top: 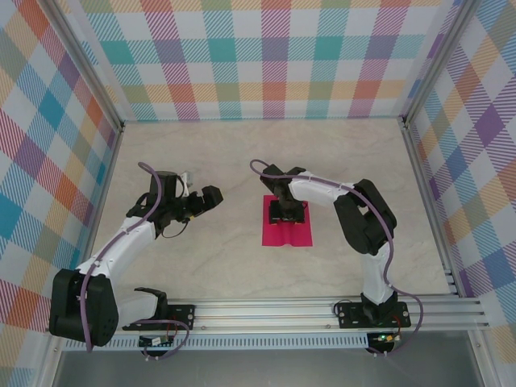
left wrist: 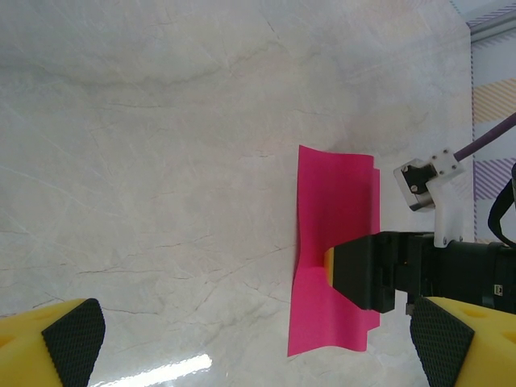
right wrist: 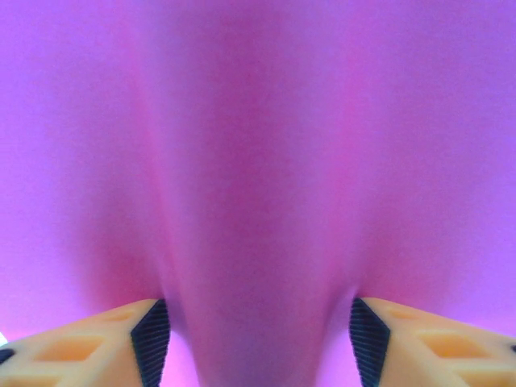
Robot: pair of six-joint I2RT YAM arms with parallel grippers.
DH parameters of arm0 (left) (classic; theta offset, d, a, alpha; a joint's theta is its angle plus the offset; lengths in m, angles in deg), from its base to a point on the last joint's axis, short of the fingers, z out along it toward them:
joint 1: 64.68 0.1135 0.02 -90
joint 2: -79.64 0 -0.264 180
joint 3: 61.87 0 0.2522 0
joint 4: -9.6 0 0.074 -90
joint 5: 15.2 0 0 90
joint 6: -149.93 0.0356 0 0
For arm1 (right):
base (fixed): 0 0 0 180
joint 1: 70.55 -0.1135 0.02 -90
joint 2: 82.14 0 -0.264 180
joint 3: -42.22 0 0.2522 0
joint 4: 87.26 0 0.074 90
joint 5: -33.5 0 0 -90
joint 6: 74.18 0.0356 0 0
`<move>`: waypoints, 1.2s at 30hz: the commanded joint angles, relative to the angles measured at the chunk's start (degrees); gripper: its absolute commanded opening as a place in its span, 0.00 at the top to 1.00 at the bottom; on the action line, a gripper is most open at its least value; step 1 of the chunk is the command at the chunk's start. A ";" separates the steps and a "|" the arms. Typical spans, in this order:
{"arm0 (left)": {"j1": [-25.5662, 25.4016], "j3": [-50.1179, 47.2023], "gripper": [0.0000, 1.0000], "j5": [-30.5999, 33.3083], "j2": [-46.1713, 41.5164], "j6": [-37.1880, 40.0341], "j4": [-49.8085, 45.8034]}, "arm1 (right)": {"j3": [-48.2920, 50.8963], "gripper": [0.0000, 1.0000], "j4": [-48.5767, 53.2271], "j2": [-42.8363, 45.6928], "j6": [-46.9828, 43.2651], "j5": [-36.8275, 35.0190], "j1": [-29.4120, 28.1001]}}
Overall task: Fold a paper plane with a square sheet of paper (pick it up from the middle)
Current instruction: Fold the square sheet of paper in half at the center of the table.
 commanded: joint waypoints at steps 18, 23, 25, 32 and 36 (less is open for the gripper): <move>-0.15 -0.08 0.00 -1.12 -3.77 -0.54 -2.05 | 4.37 0.62 -19.05 14.52 6.48 25.65 -0.58; -0.31 -0.34 0.00 -2.68 -4.25 -1.42 -1.60 | 5.92 0.60 -24.77 13.11 9.57 28.73 0.11; -0.58 -0.28 0.00 -3.94 -4.13 -1.70 -1.21 | 7.51 0.59 -25.65 11.68 10.58 29.01 1.00; -1.80 -0.39 0.00 -5.70 -4.03 -2.15 -0.08 | 14.20 0.56 -28.31 9.12 11.41 28.47 3.74; -2.80 -0.07 0.00 -6.65 -2.96 -2.49 0.47 | 16.16 0.51 -26.73 9.37 10.87 26.28 4.62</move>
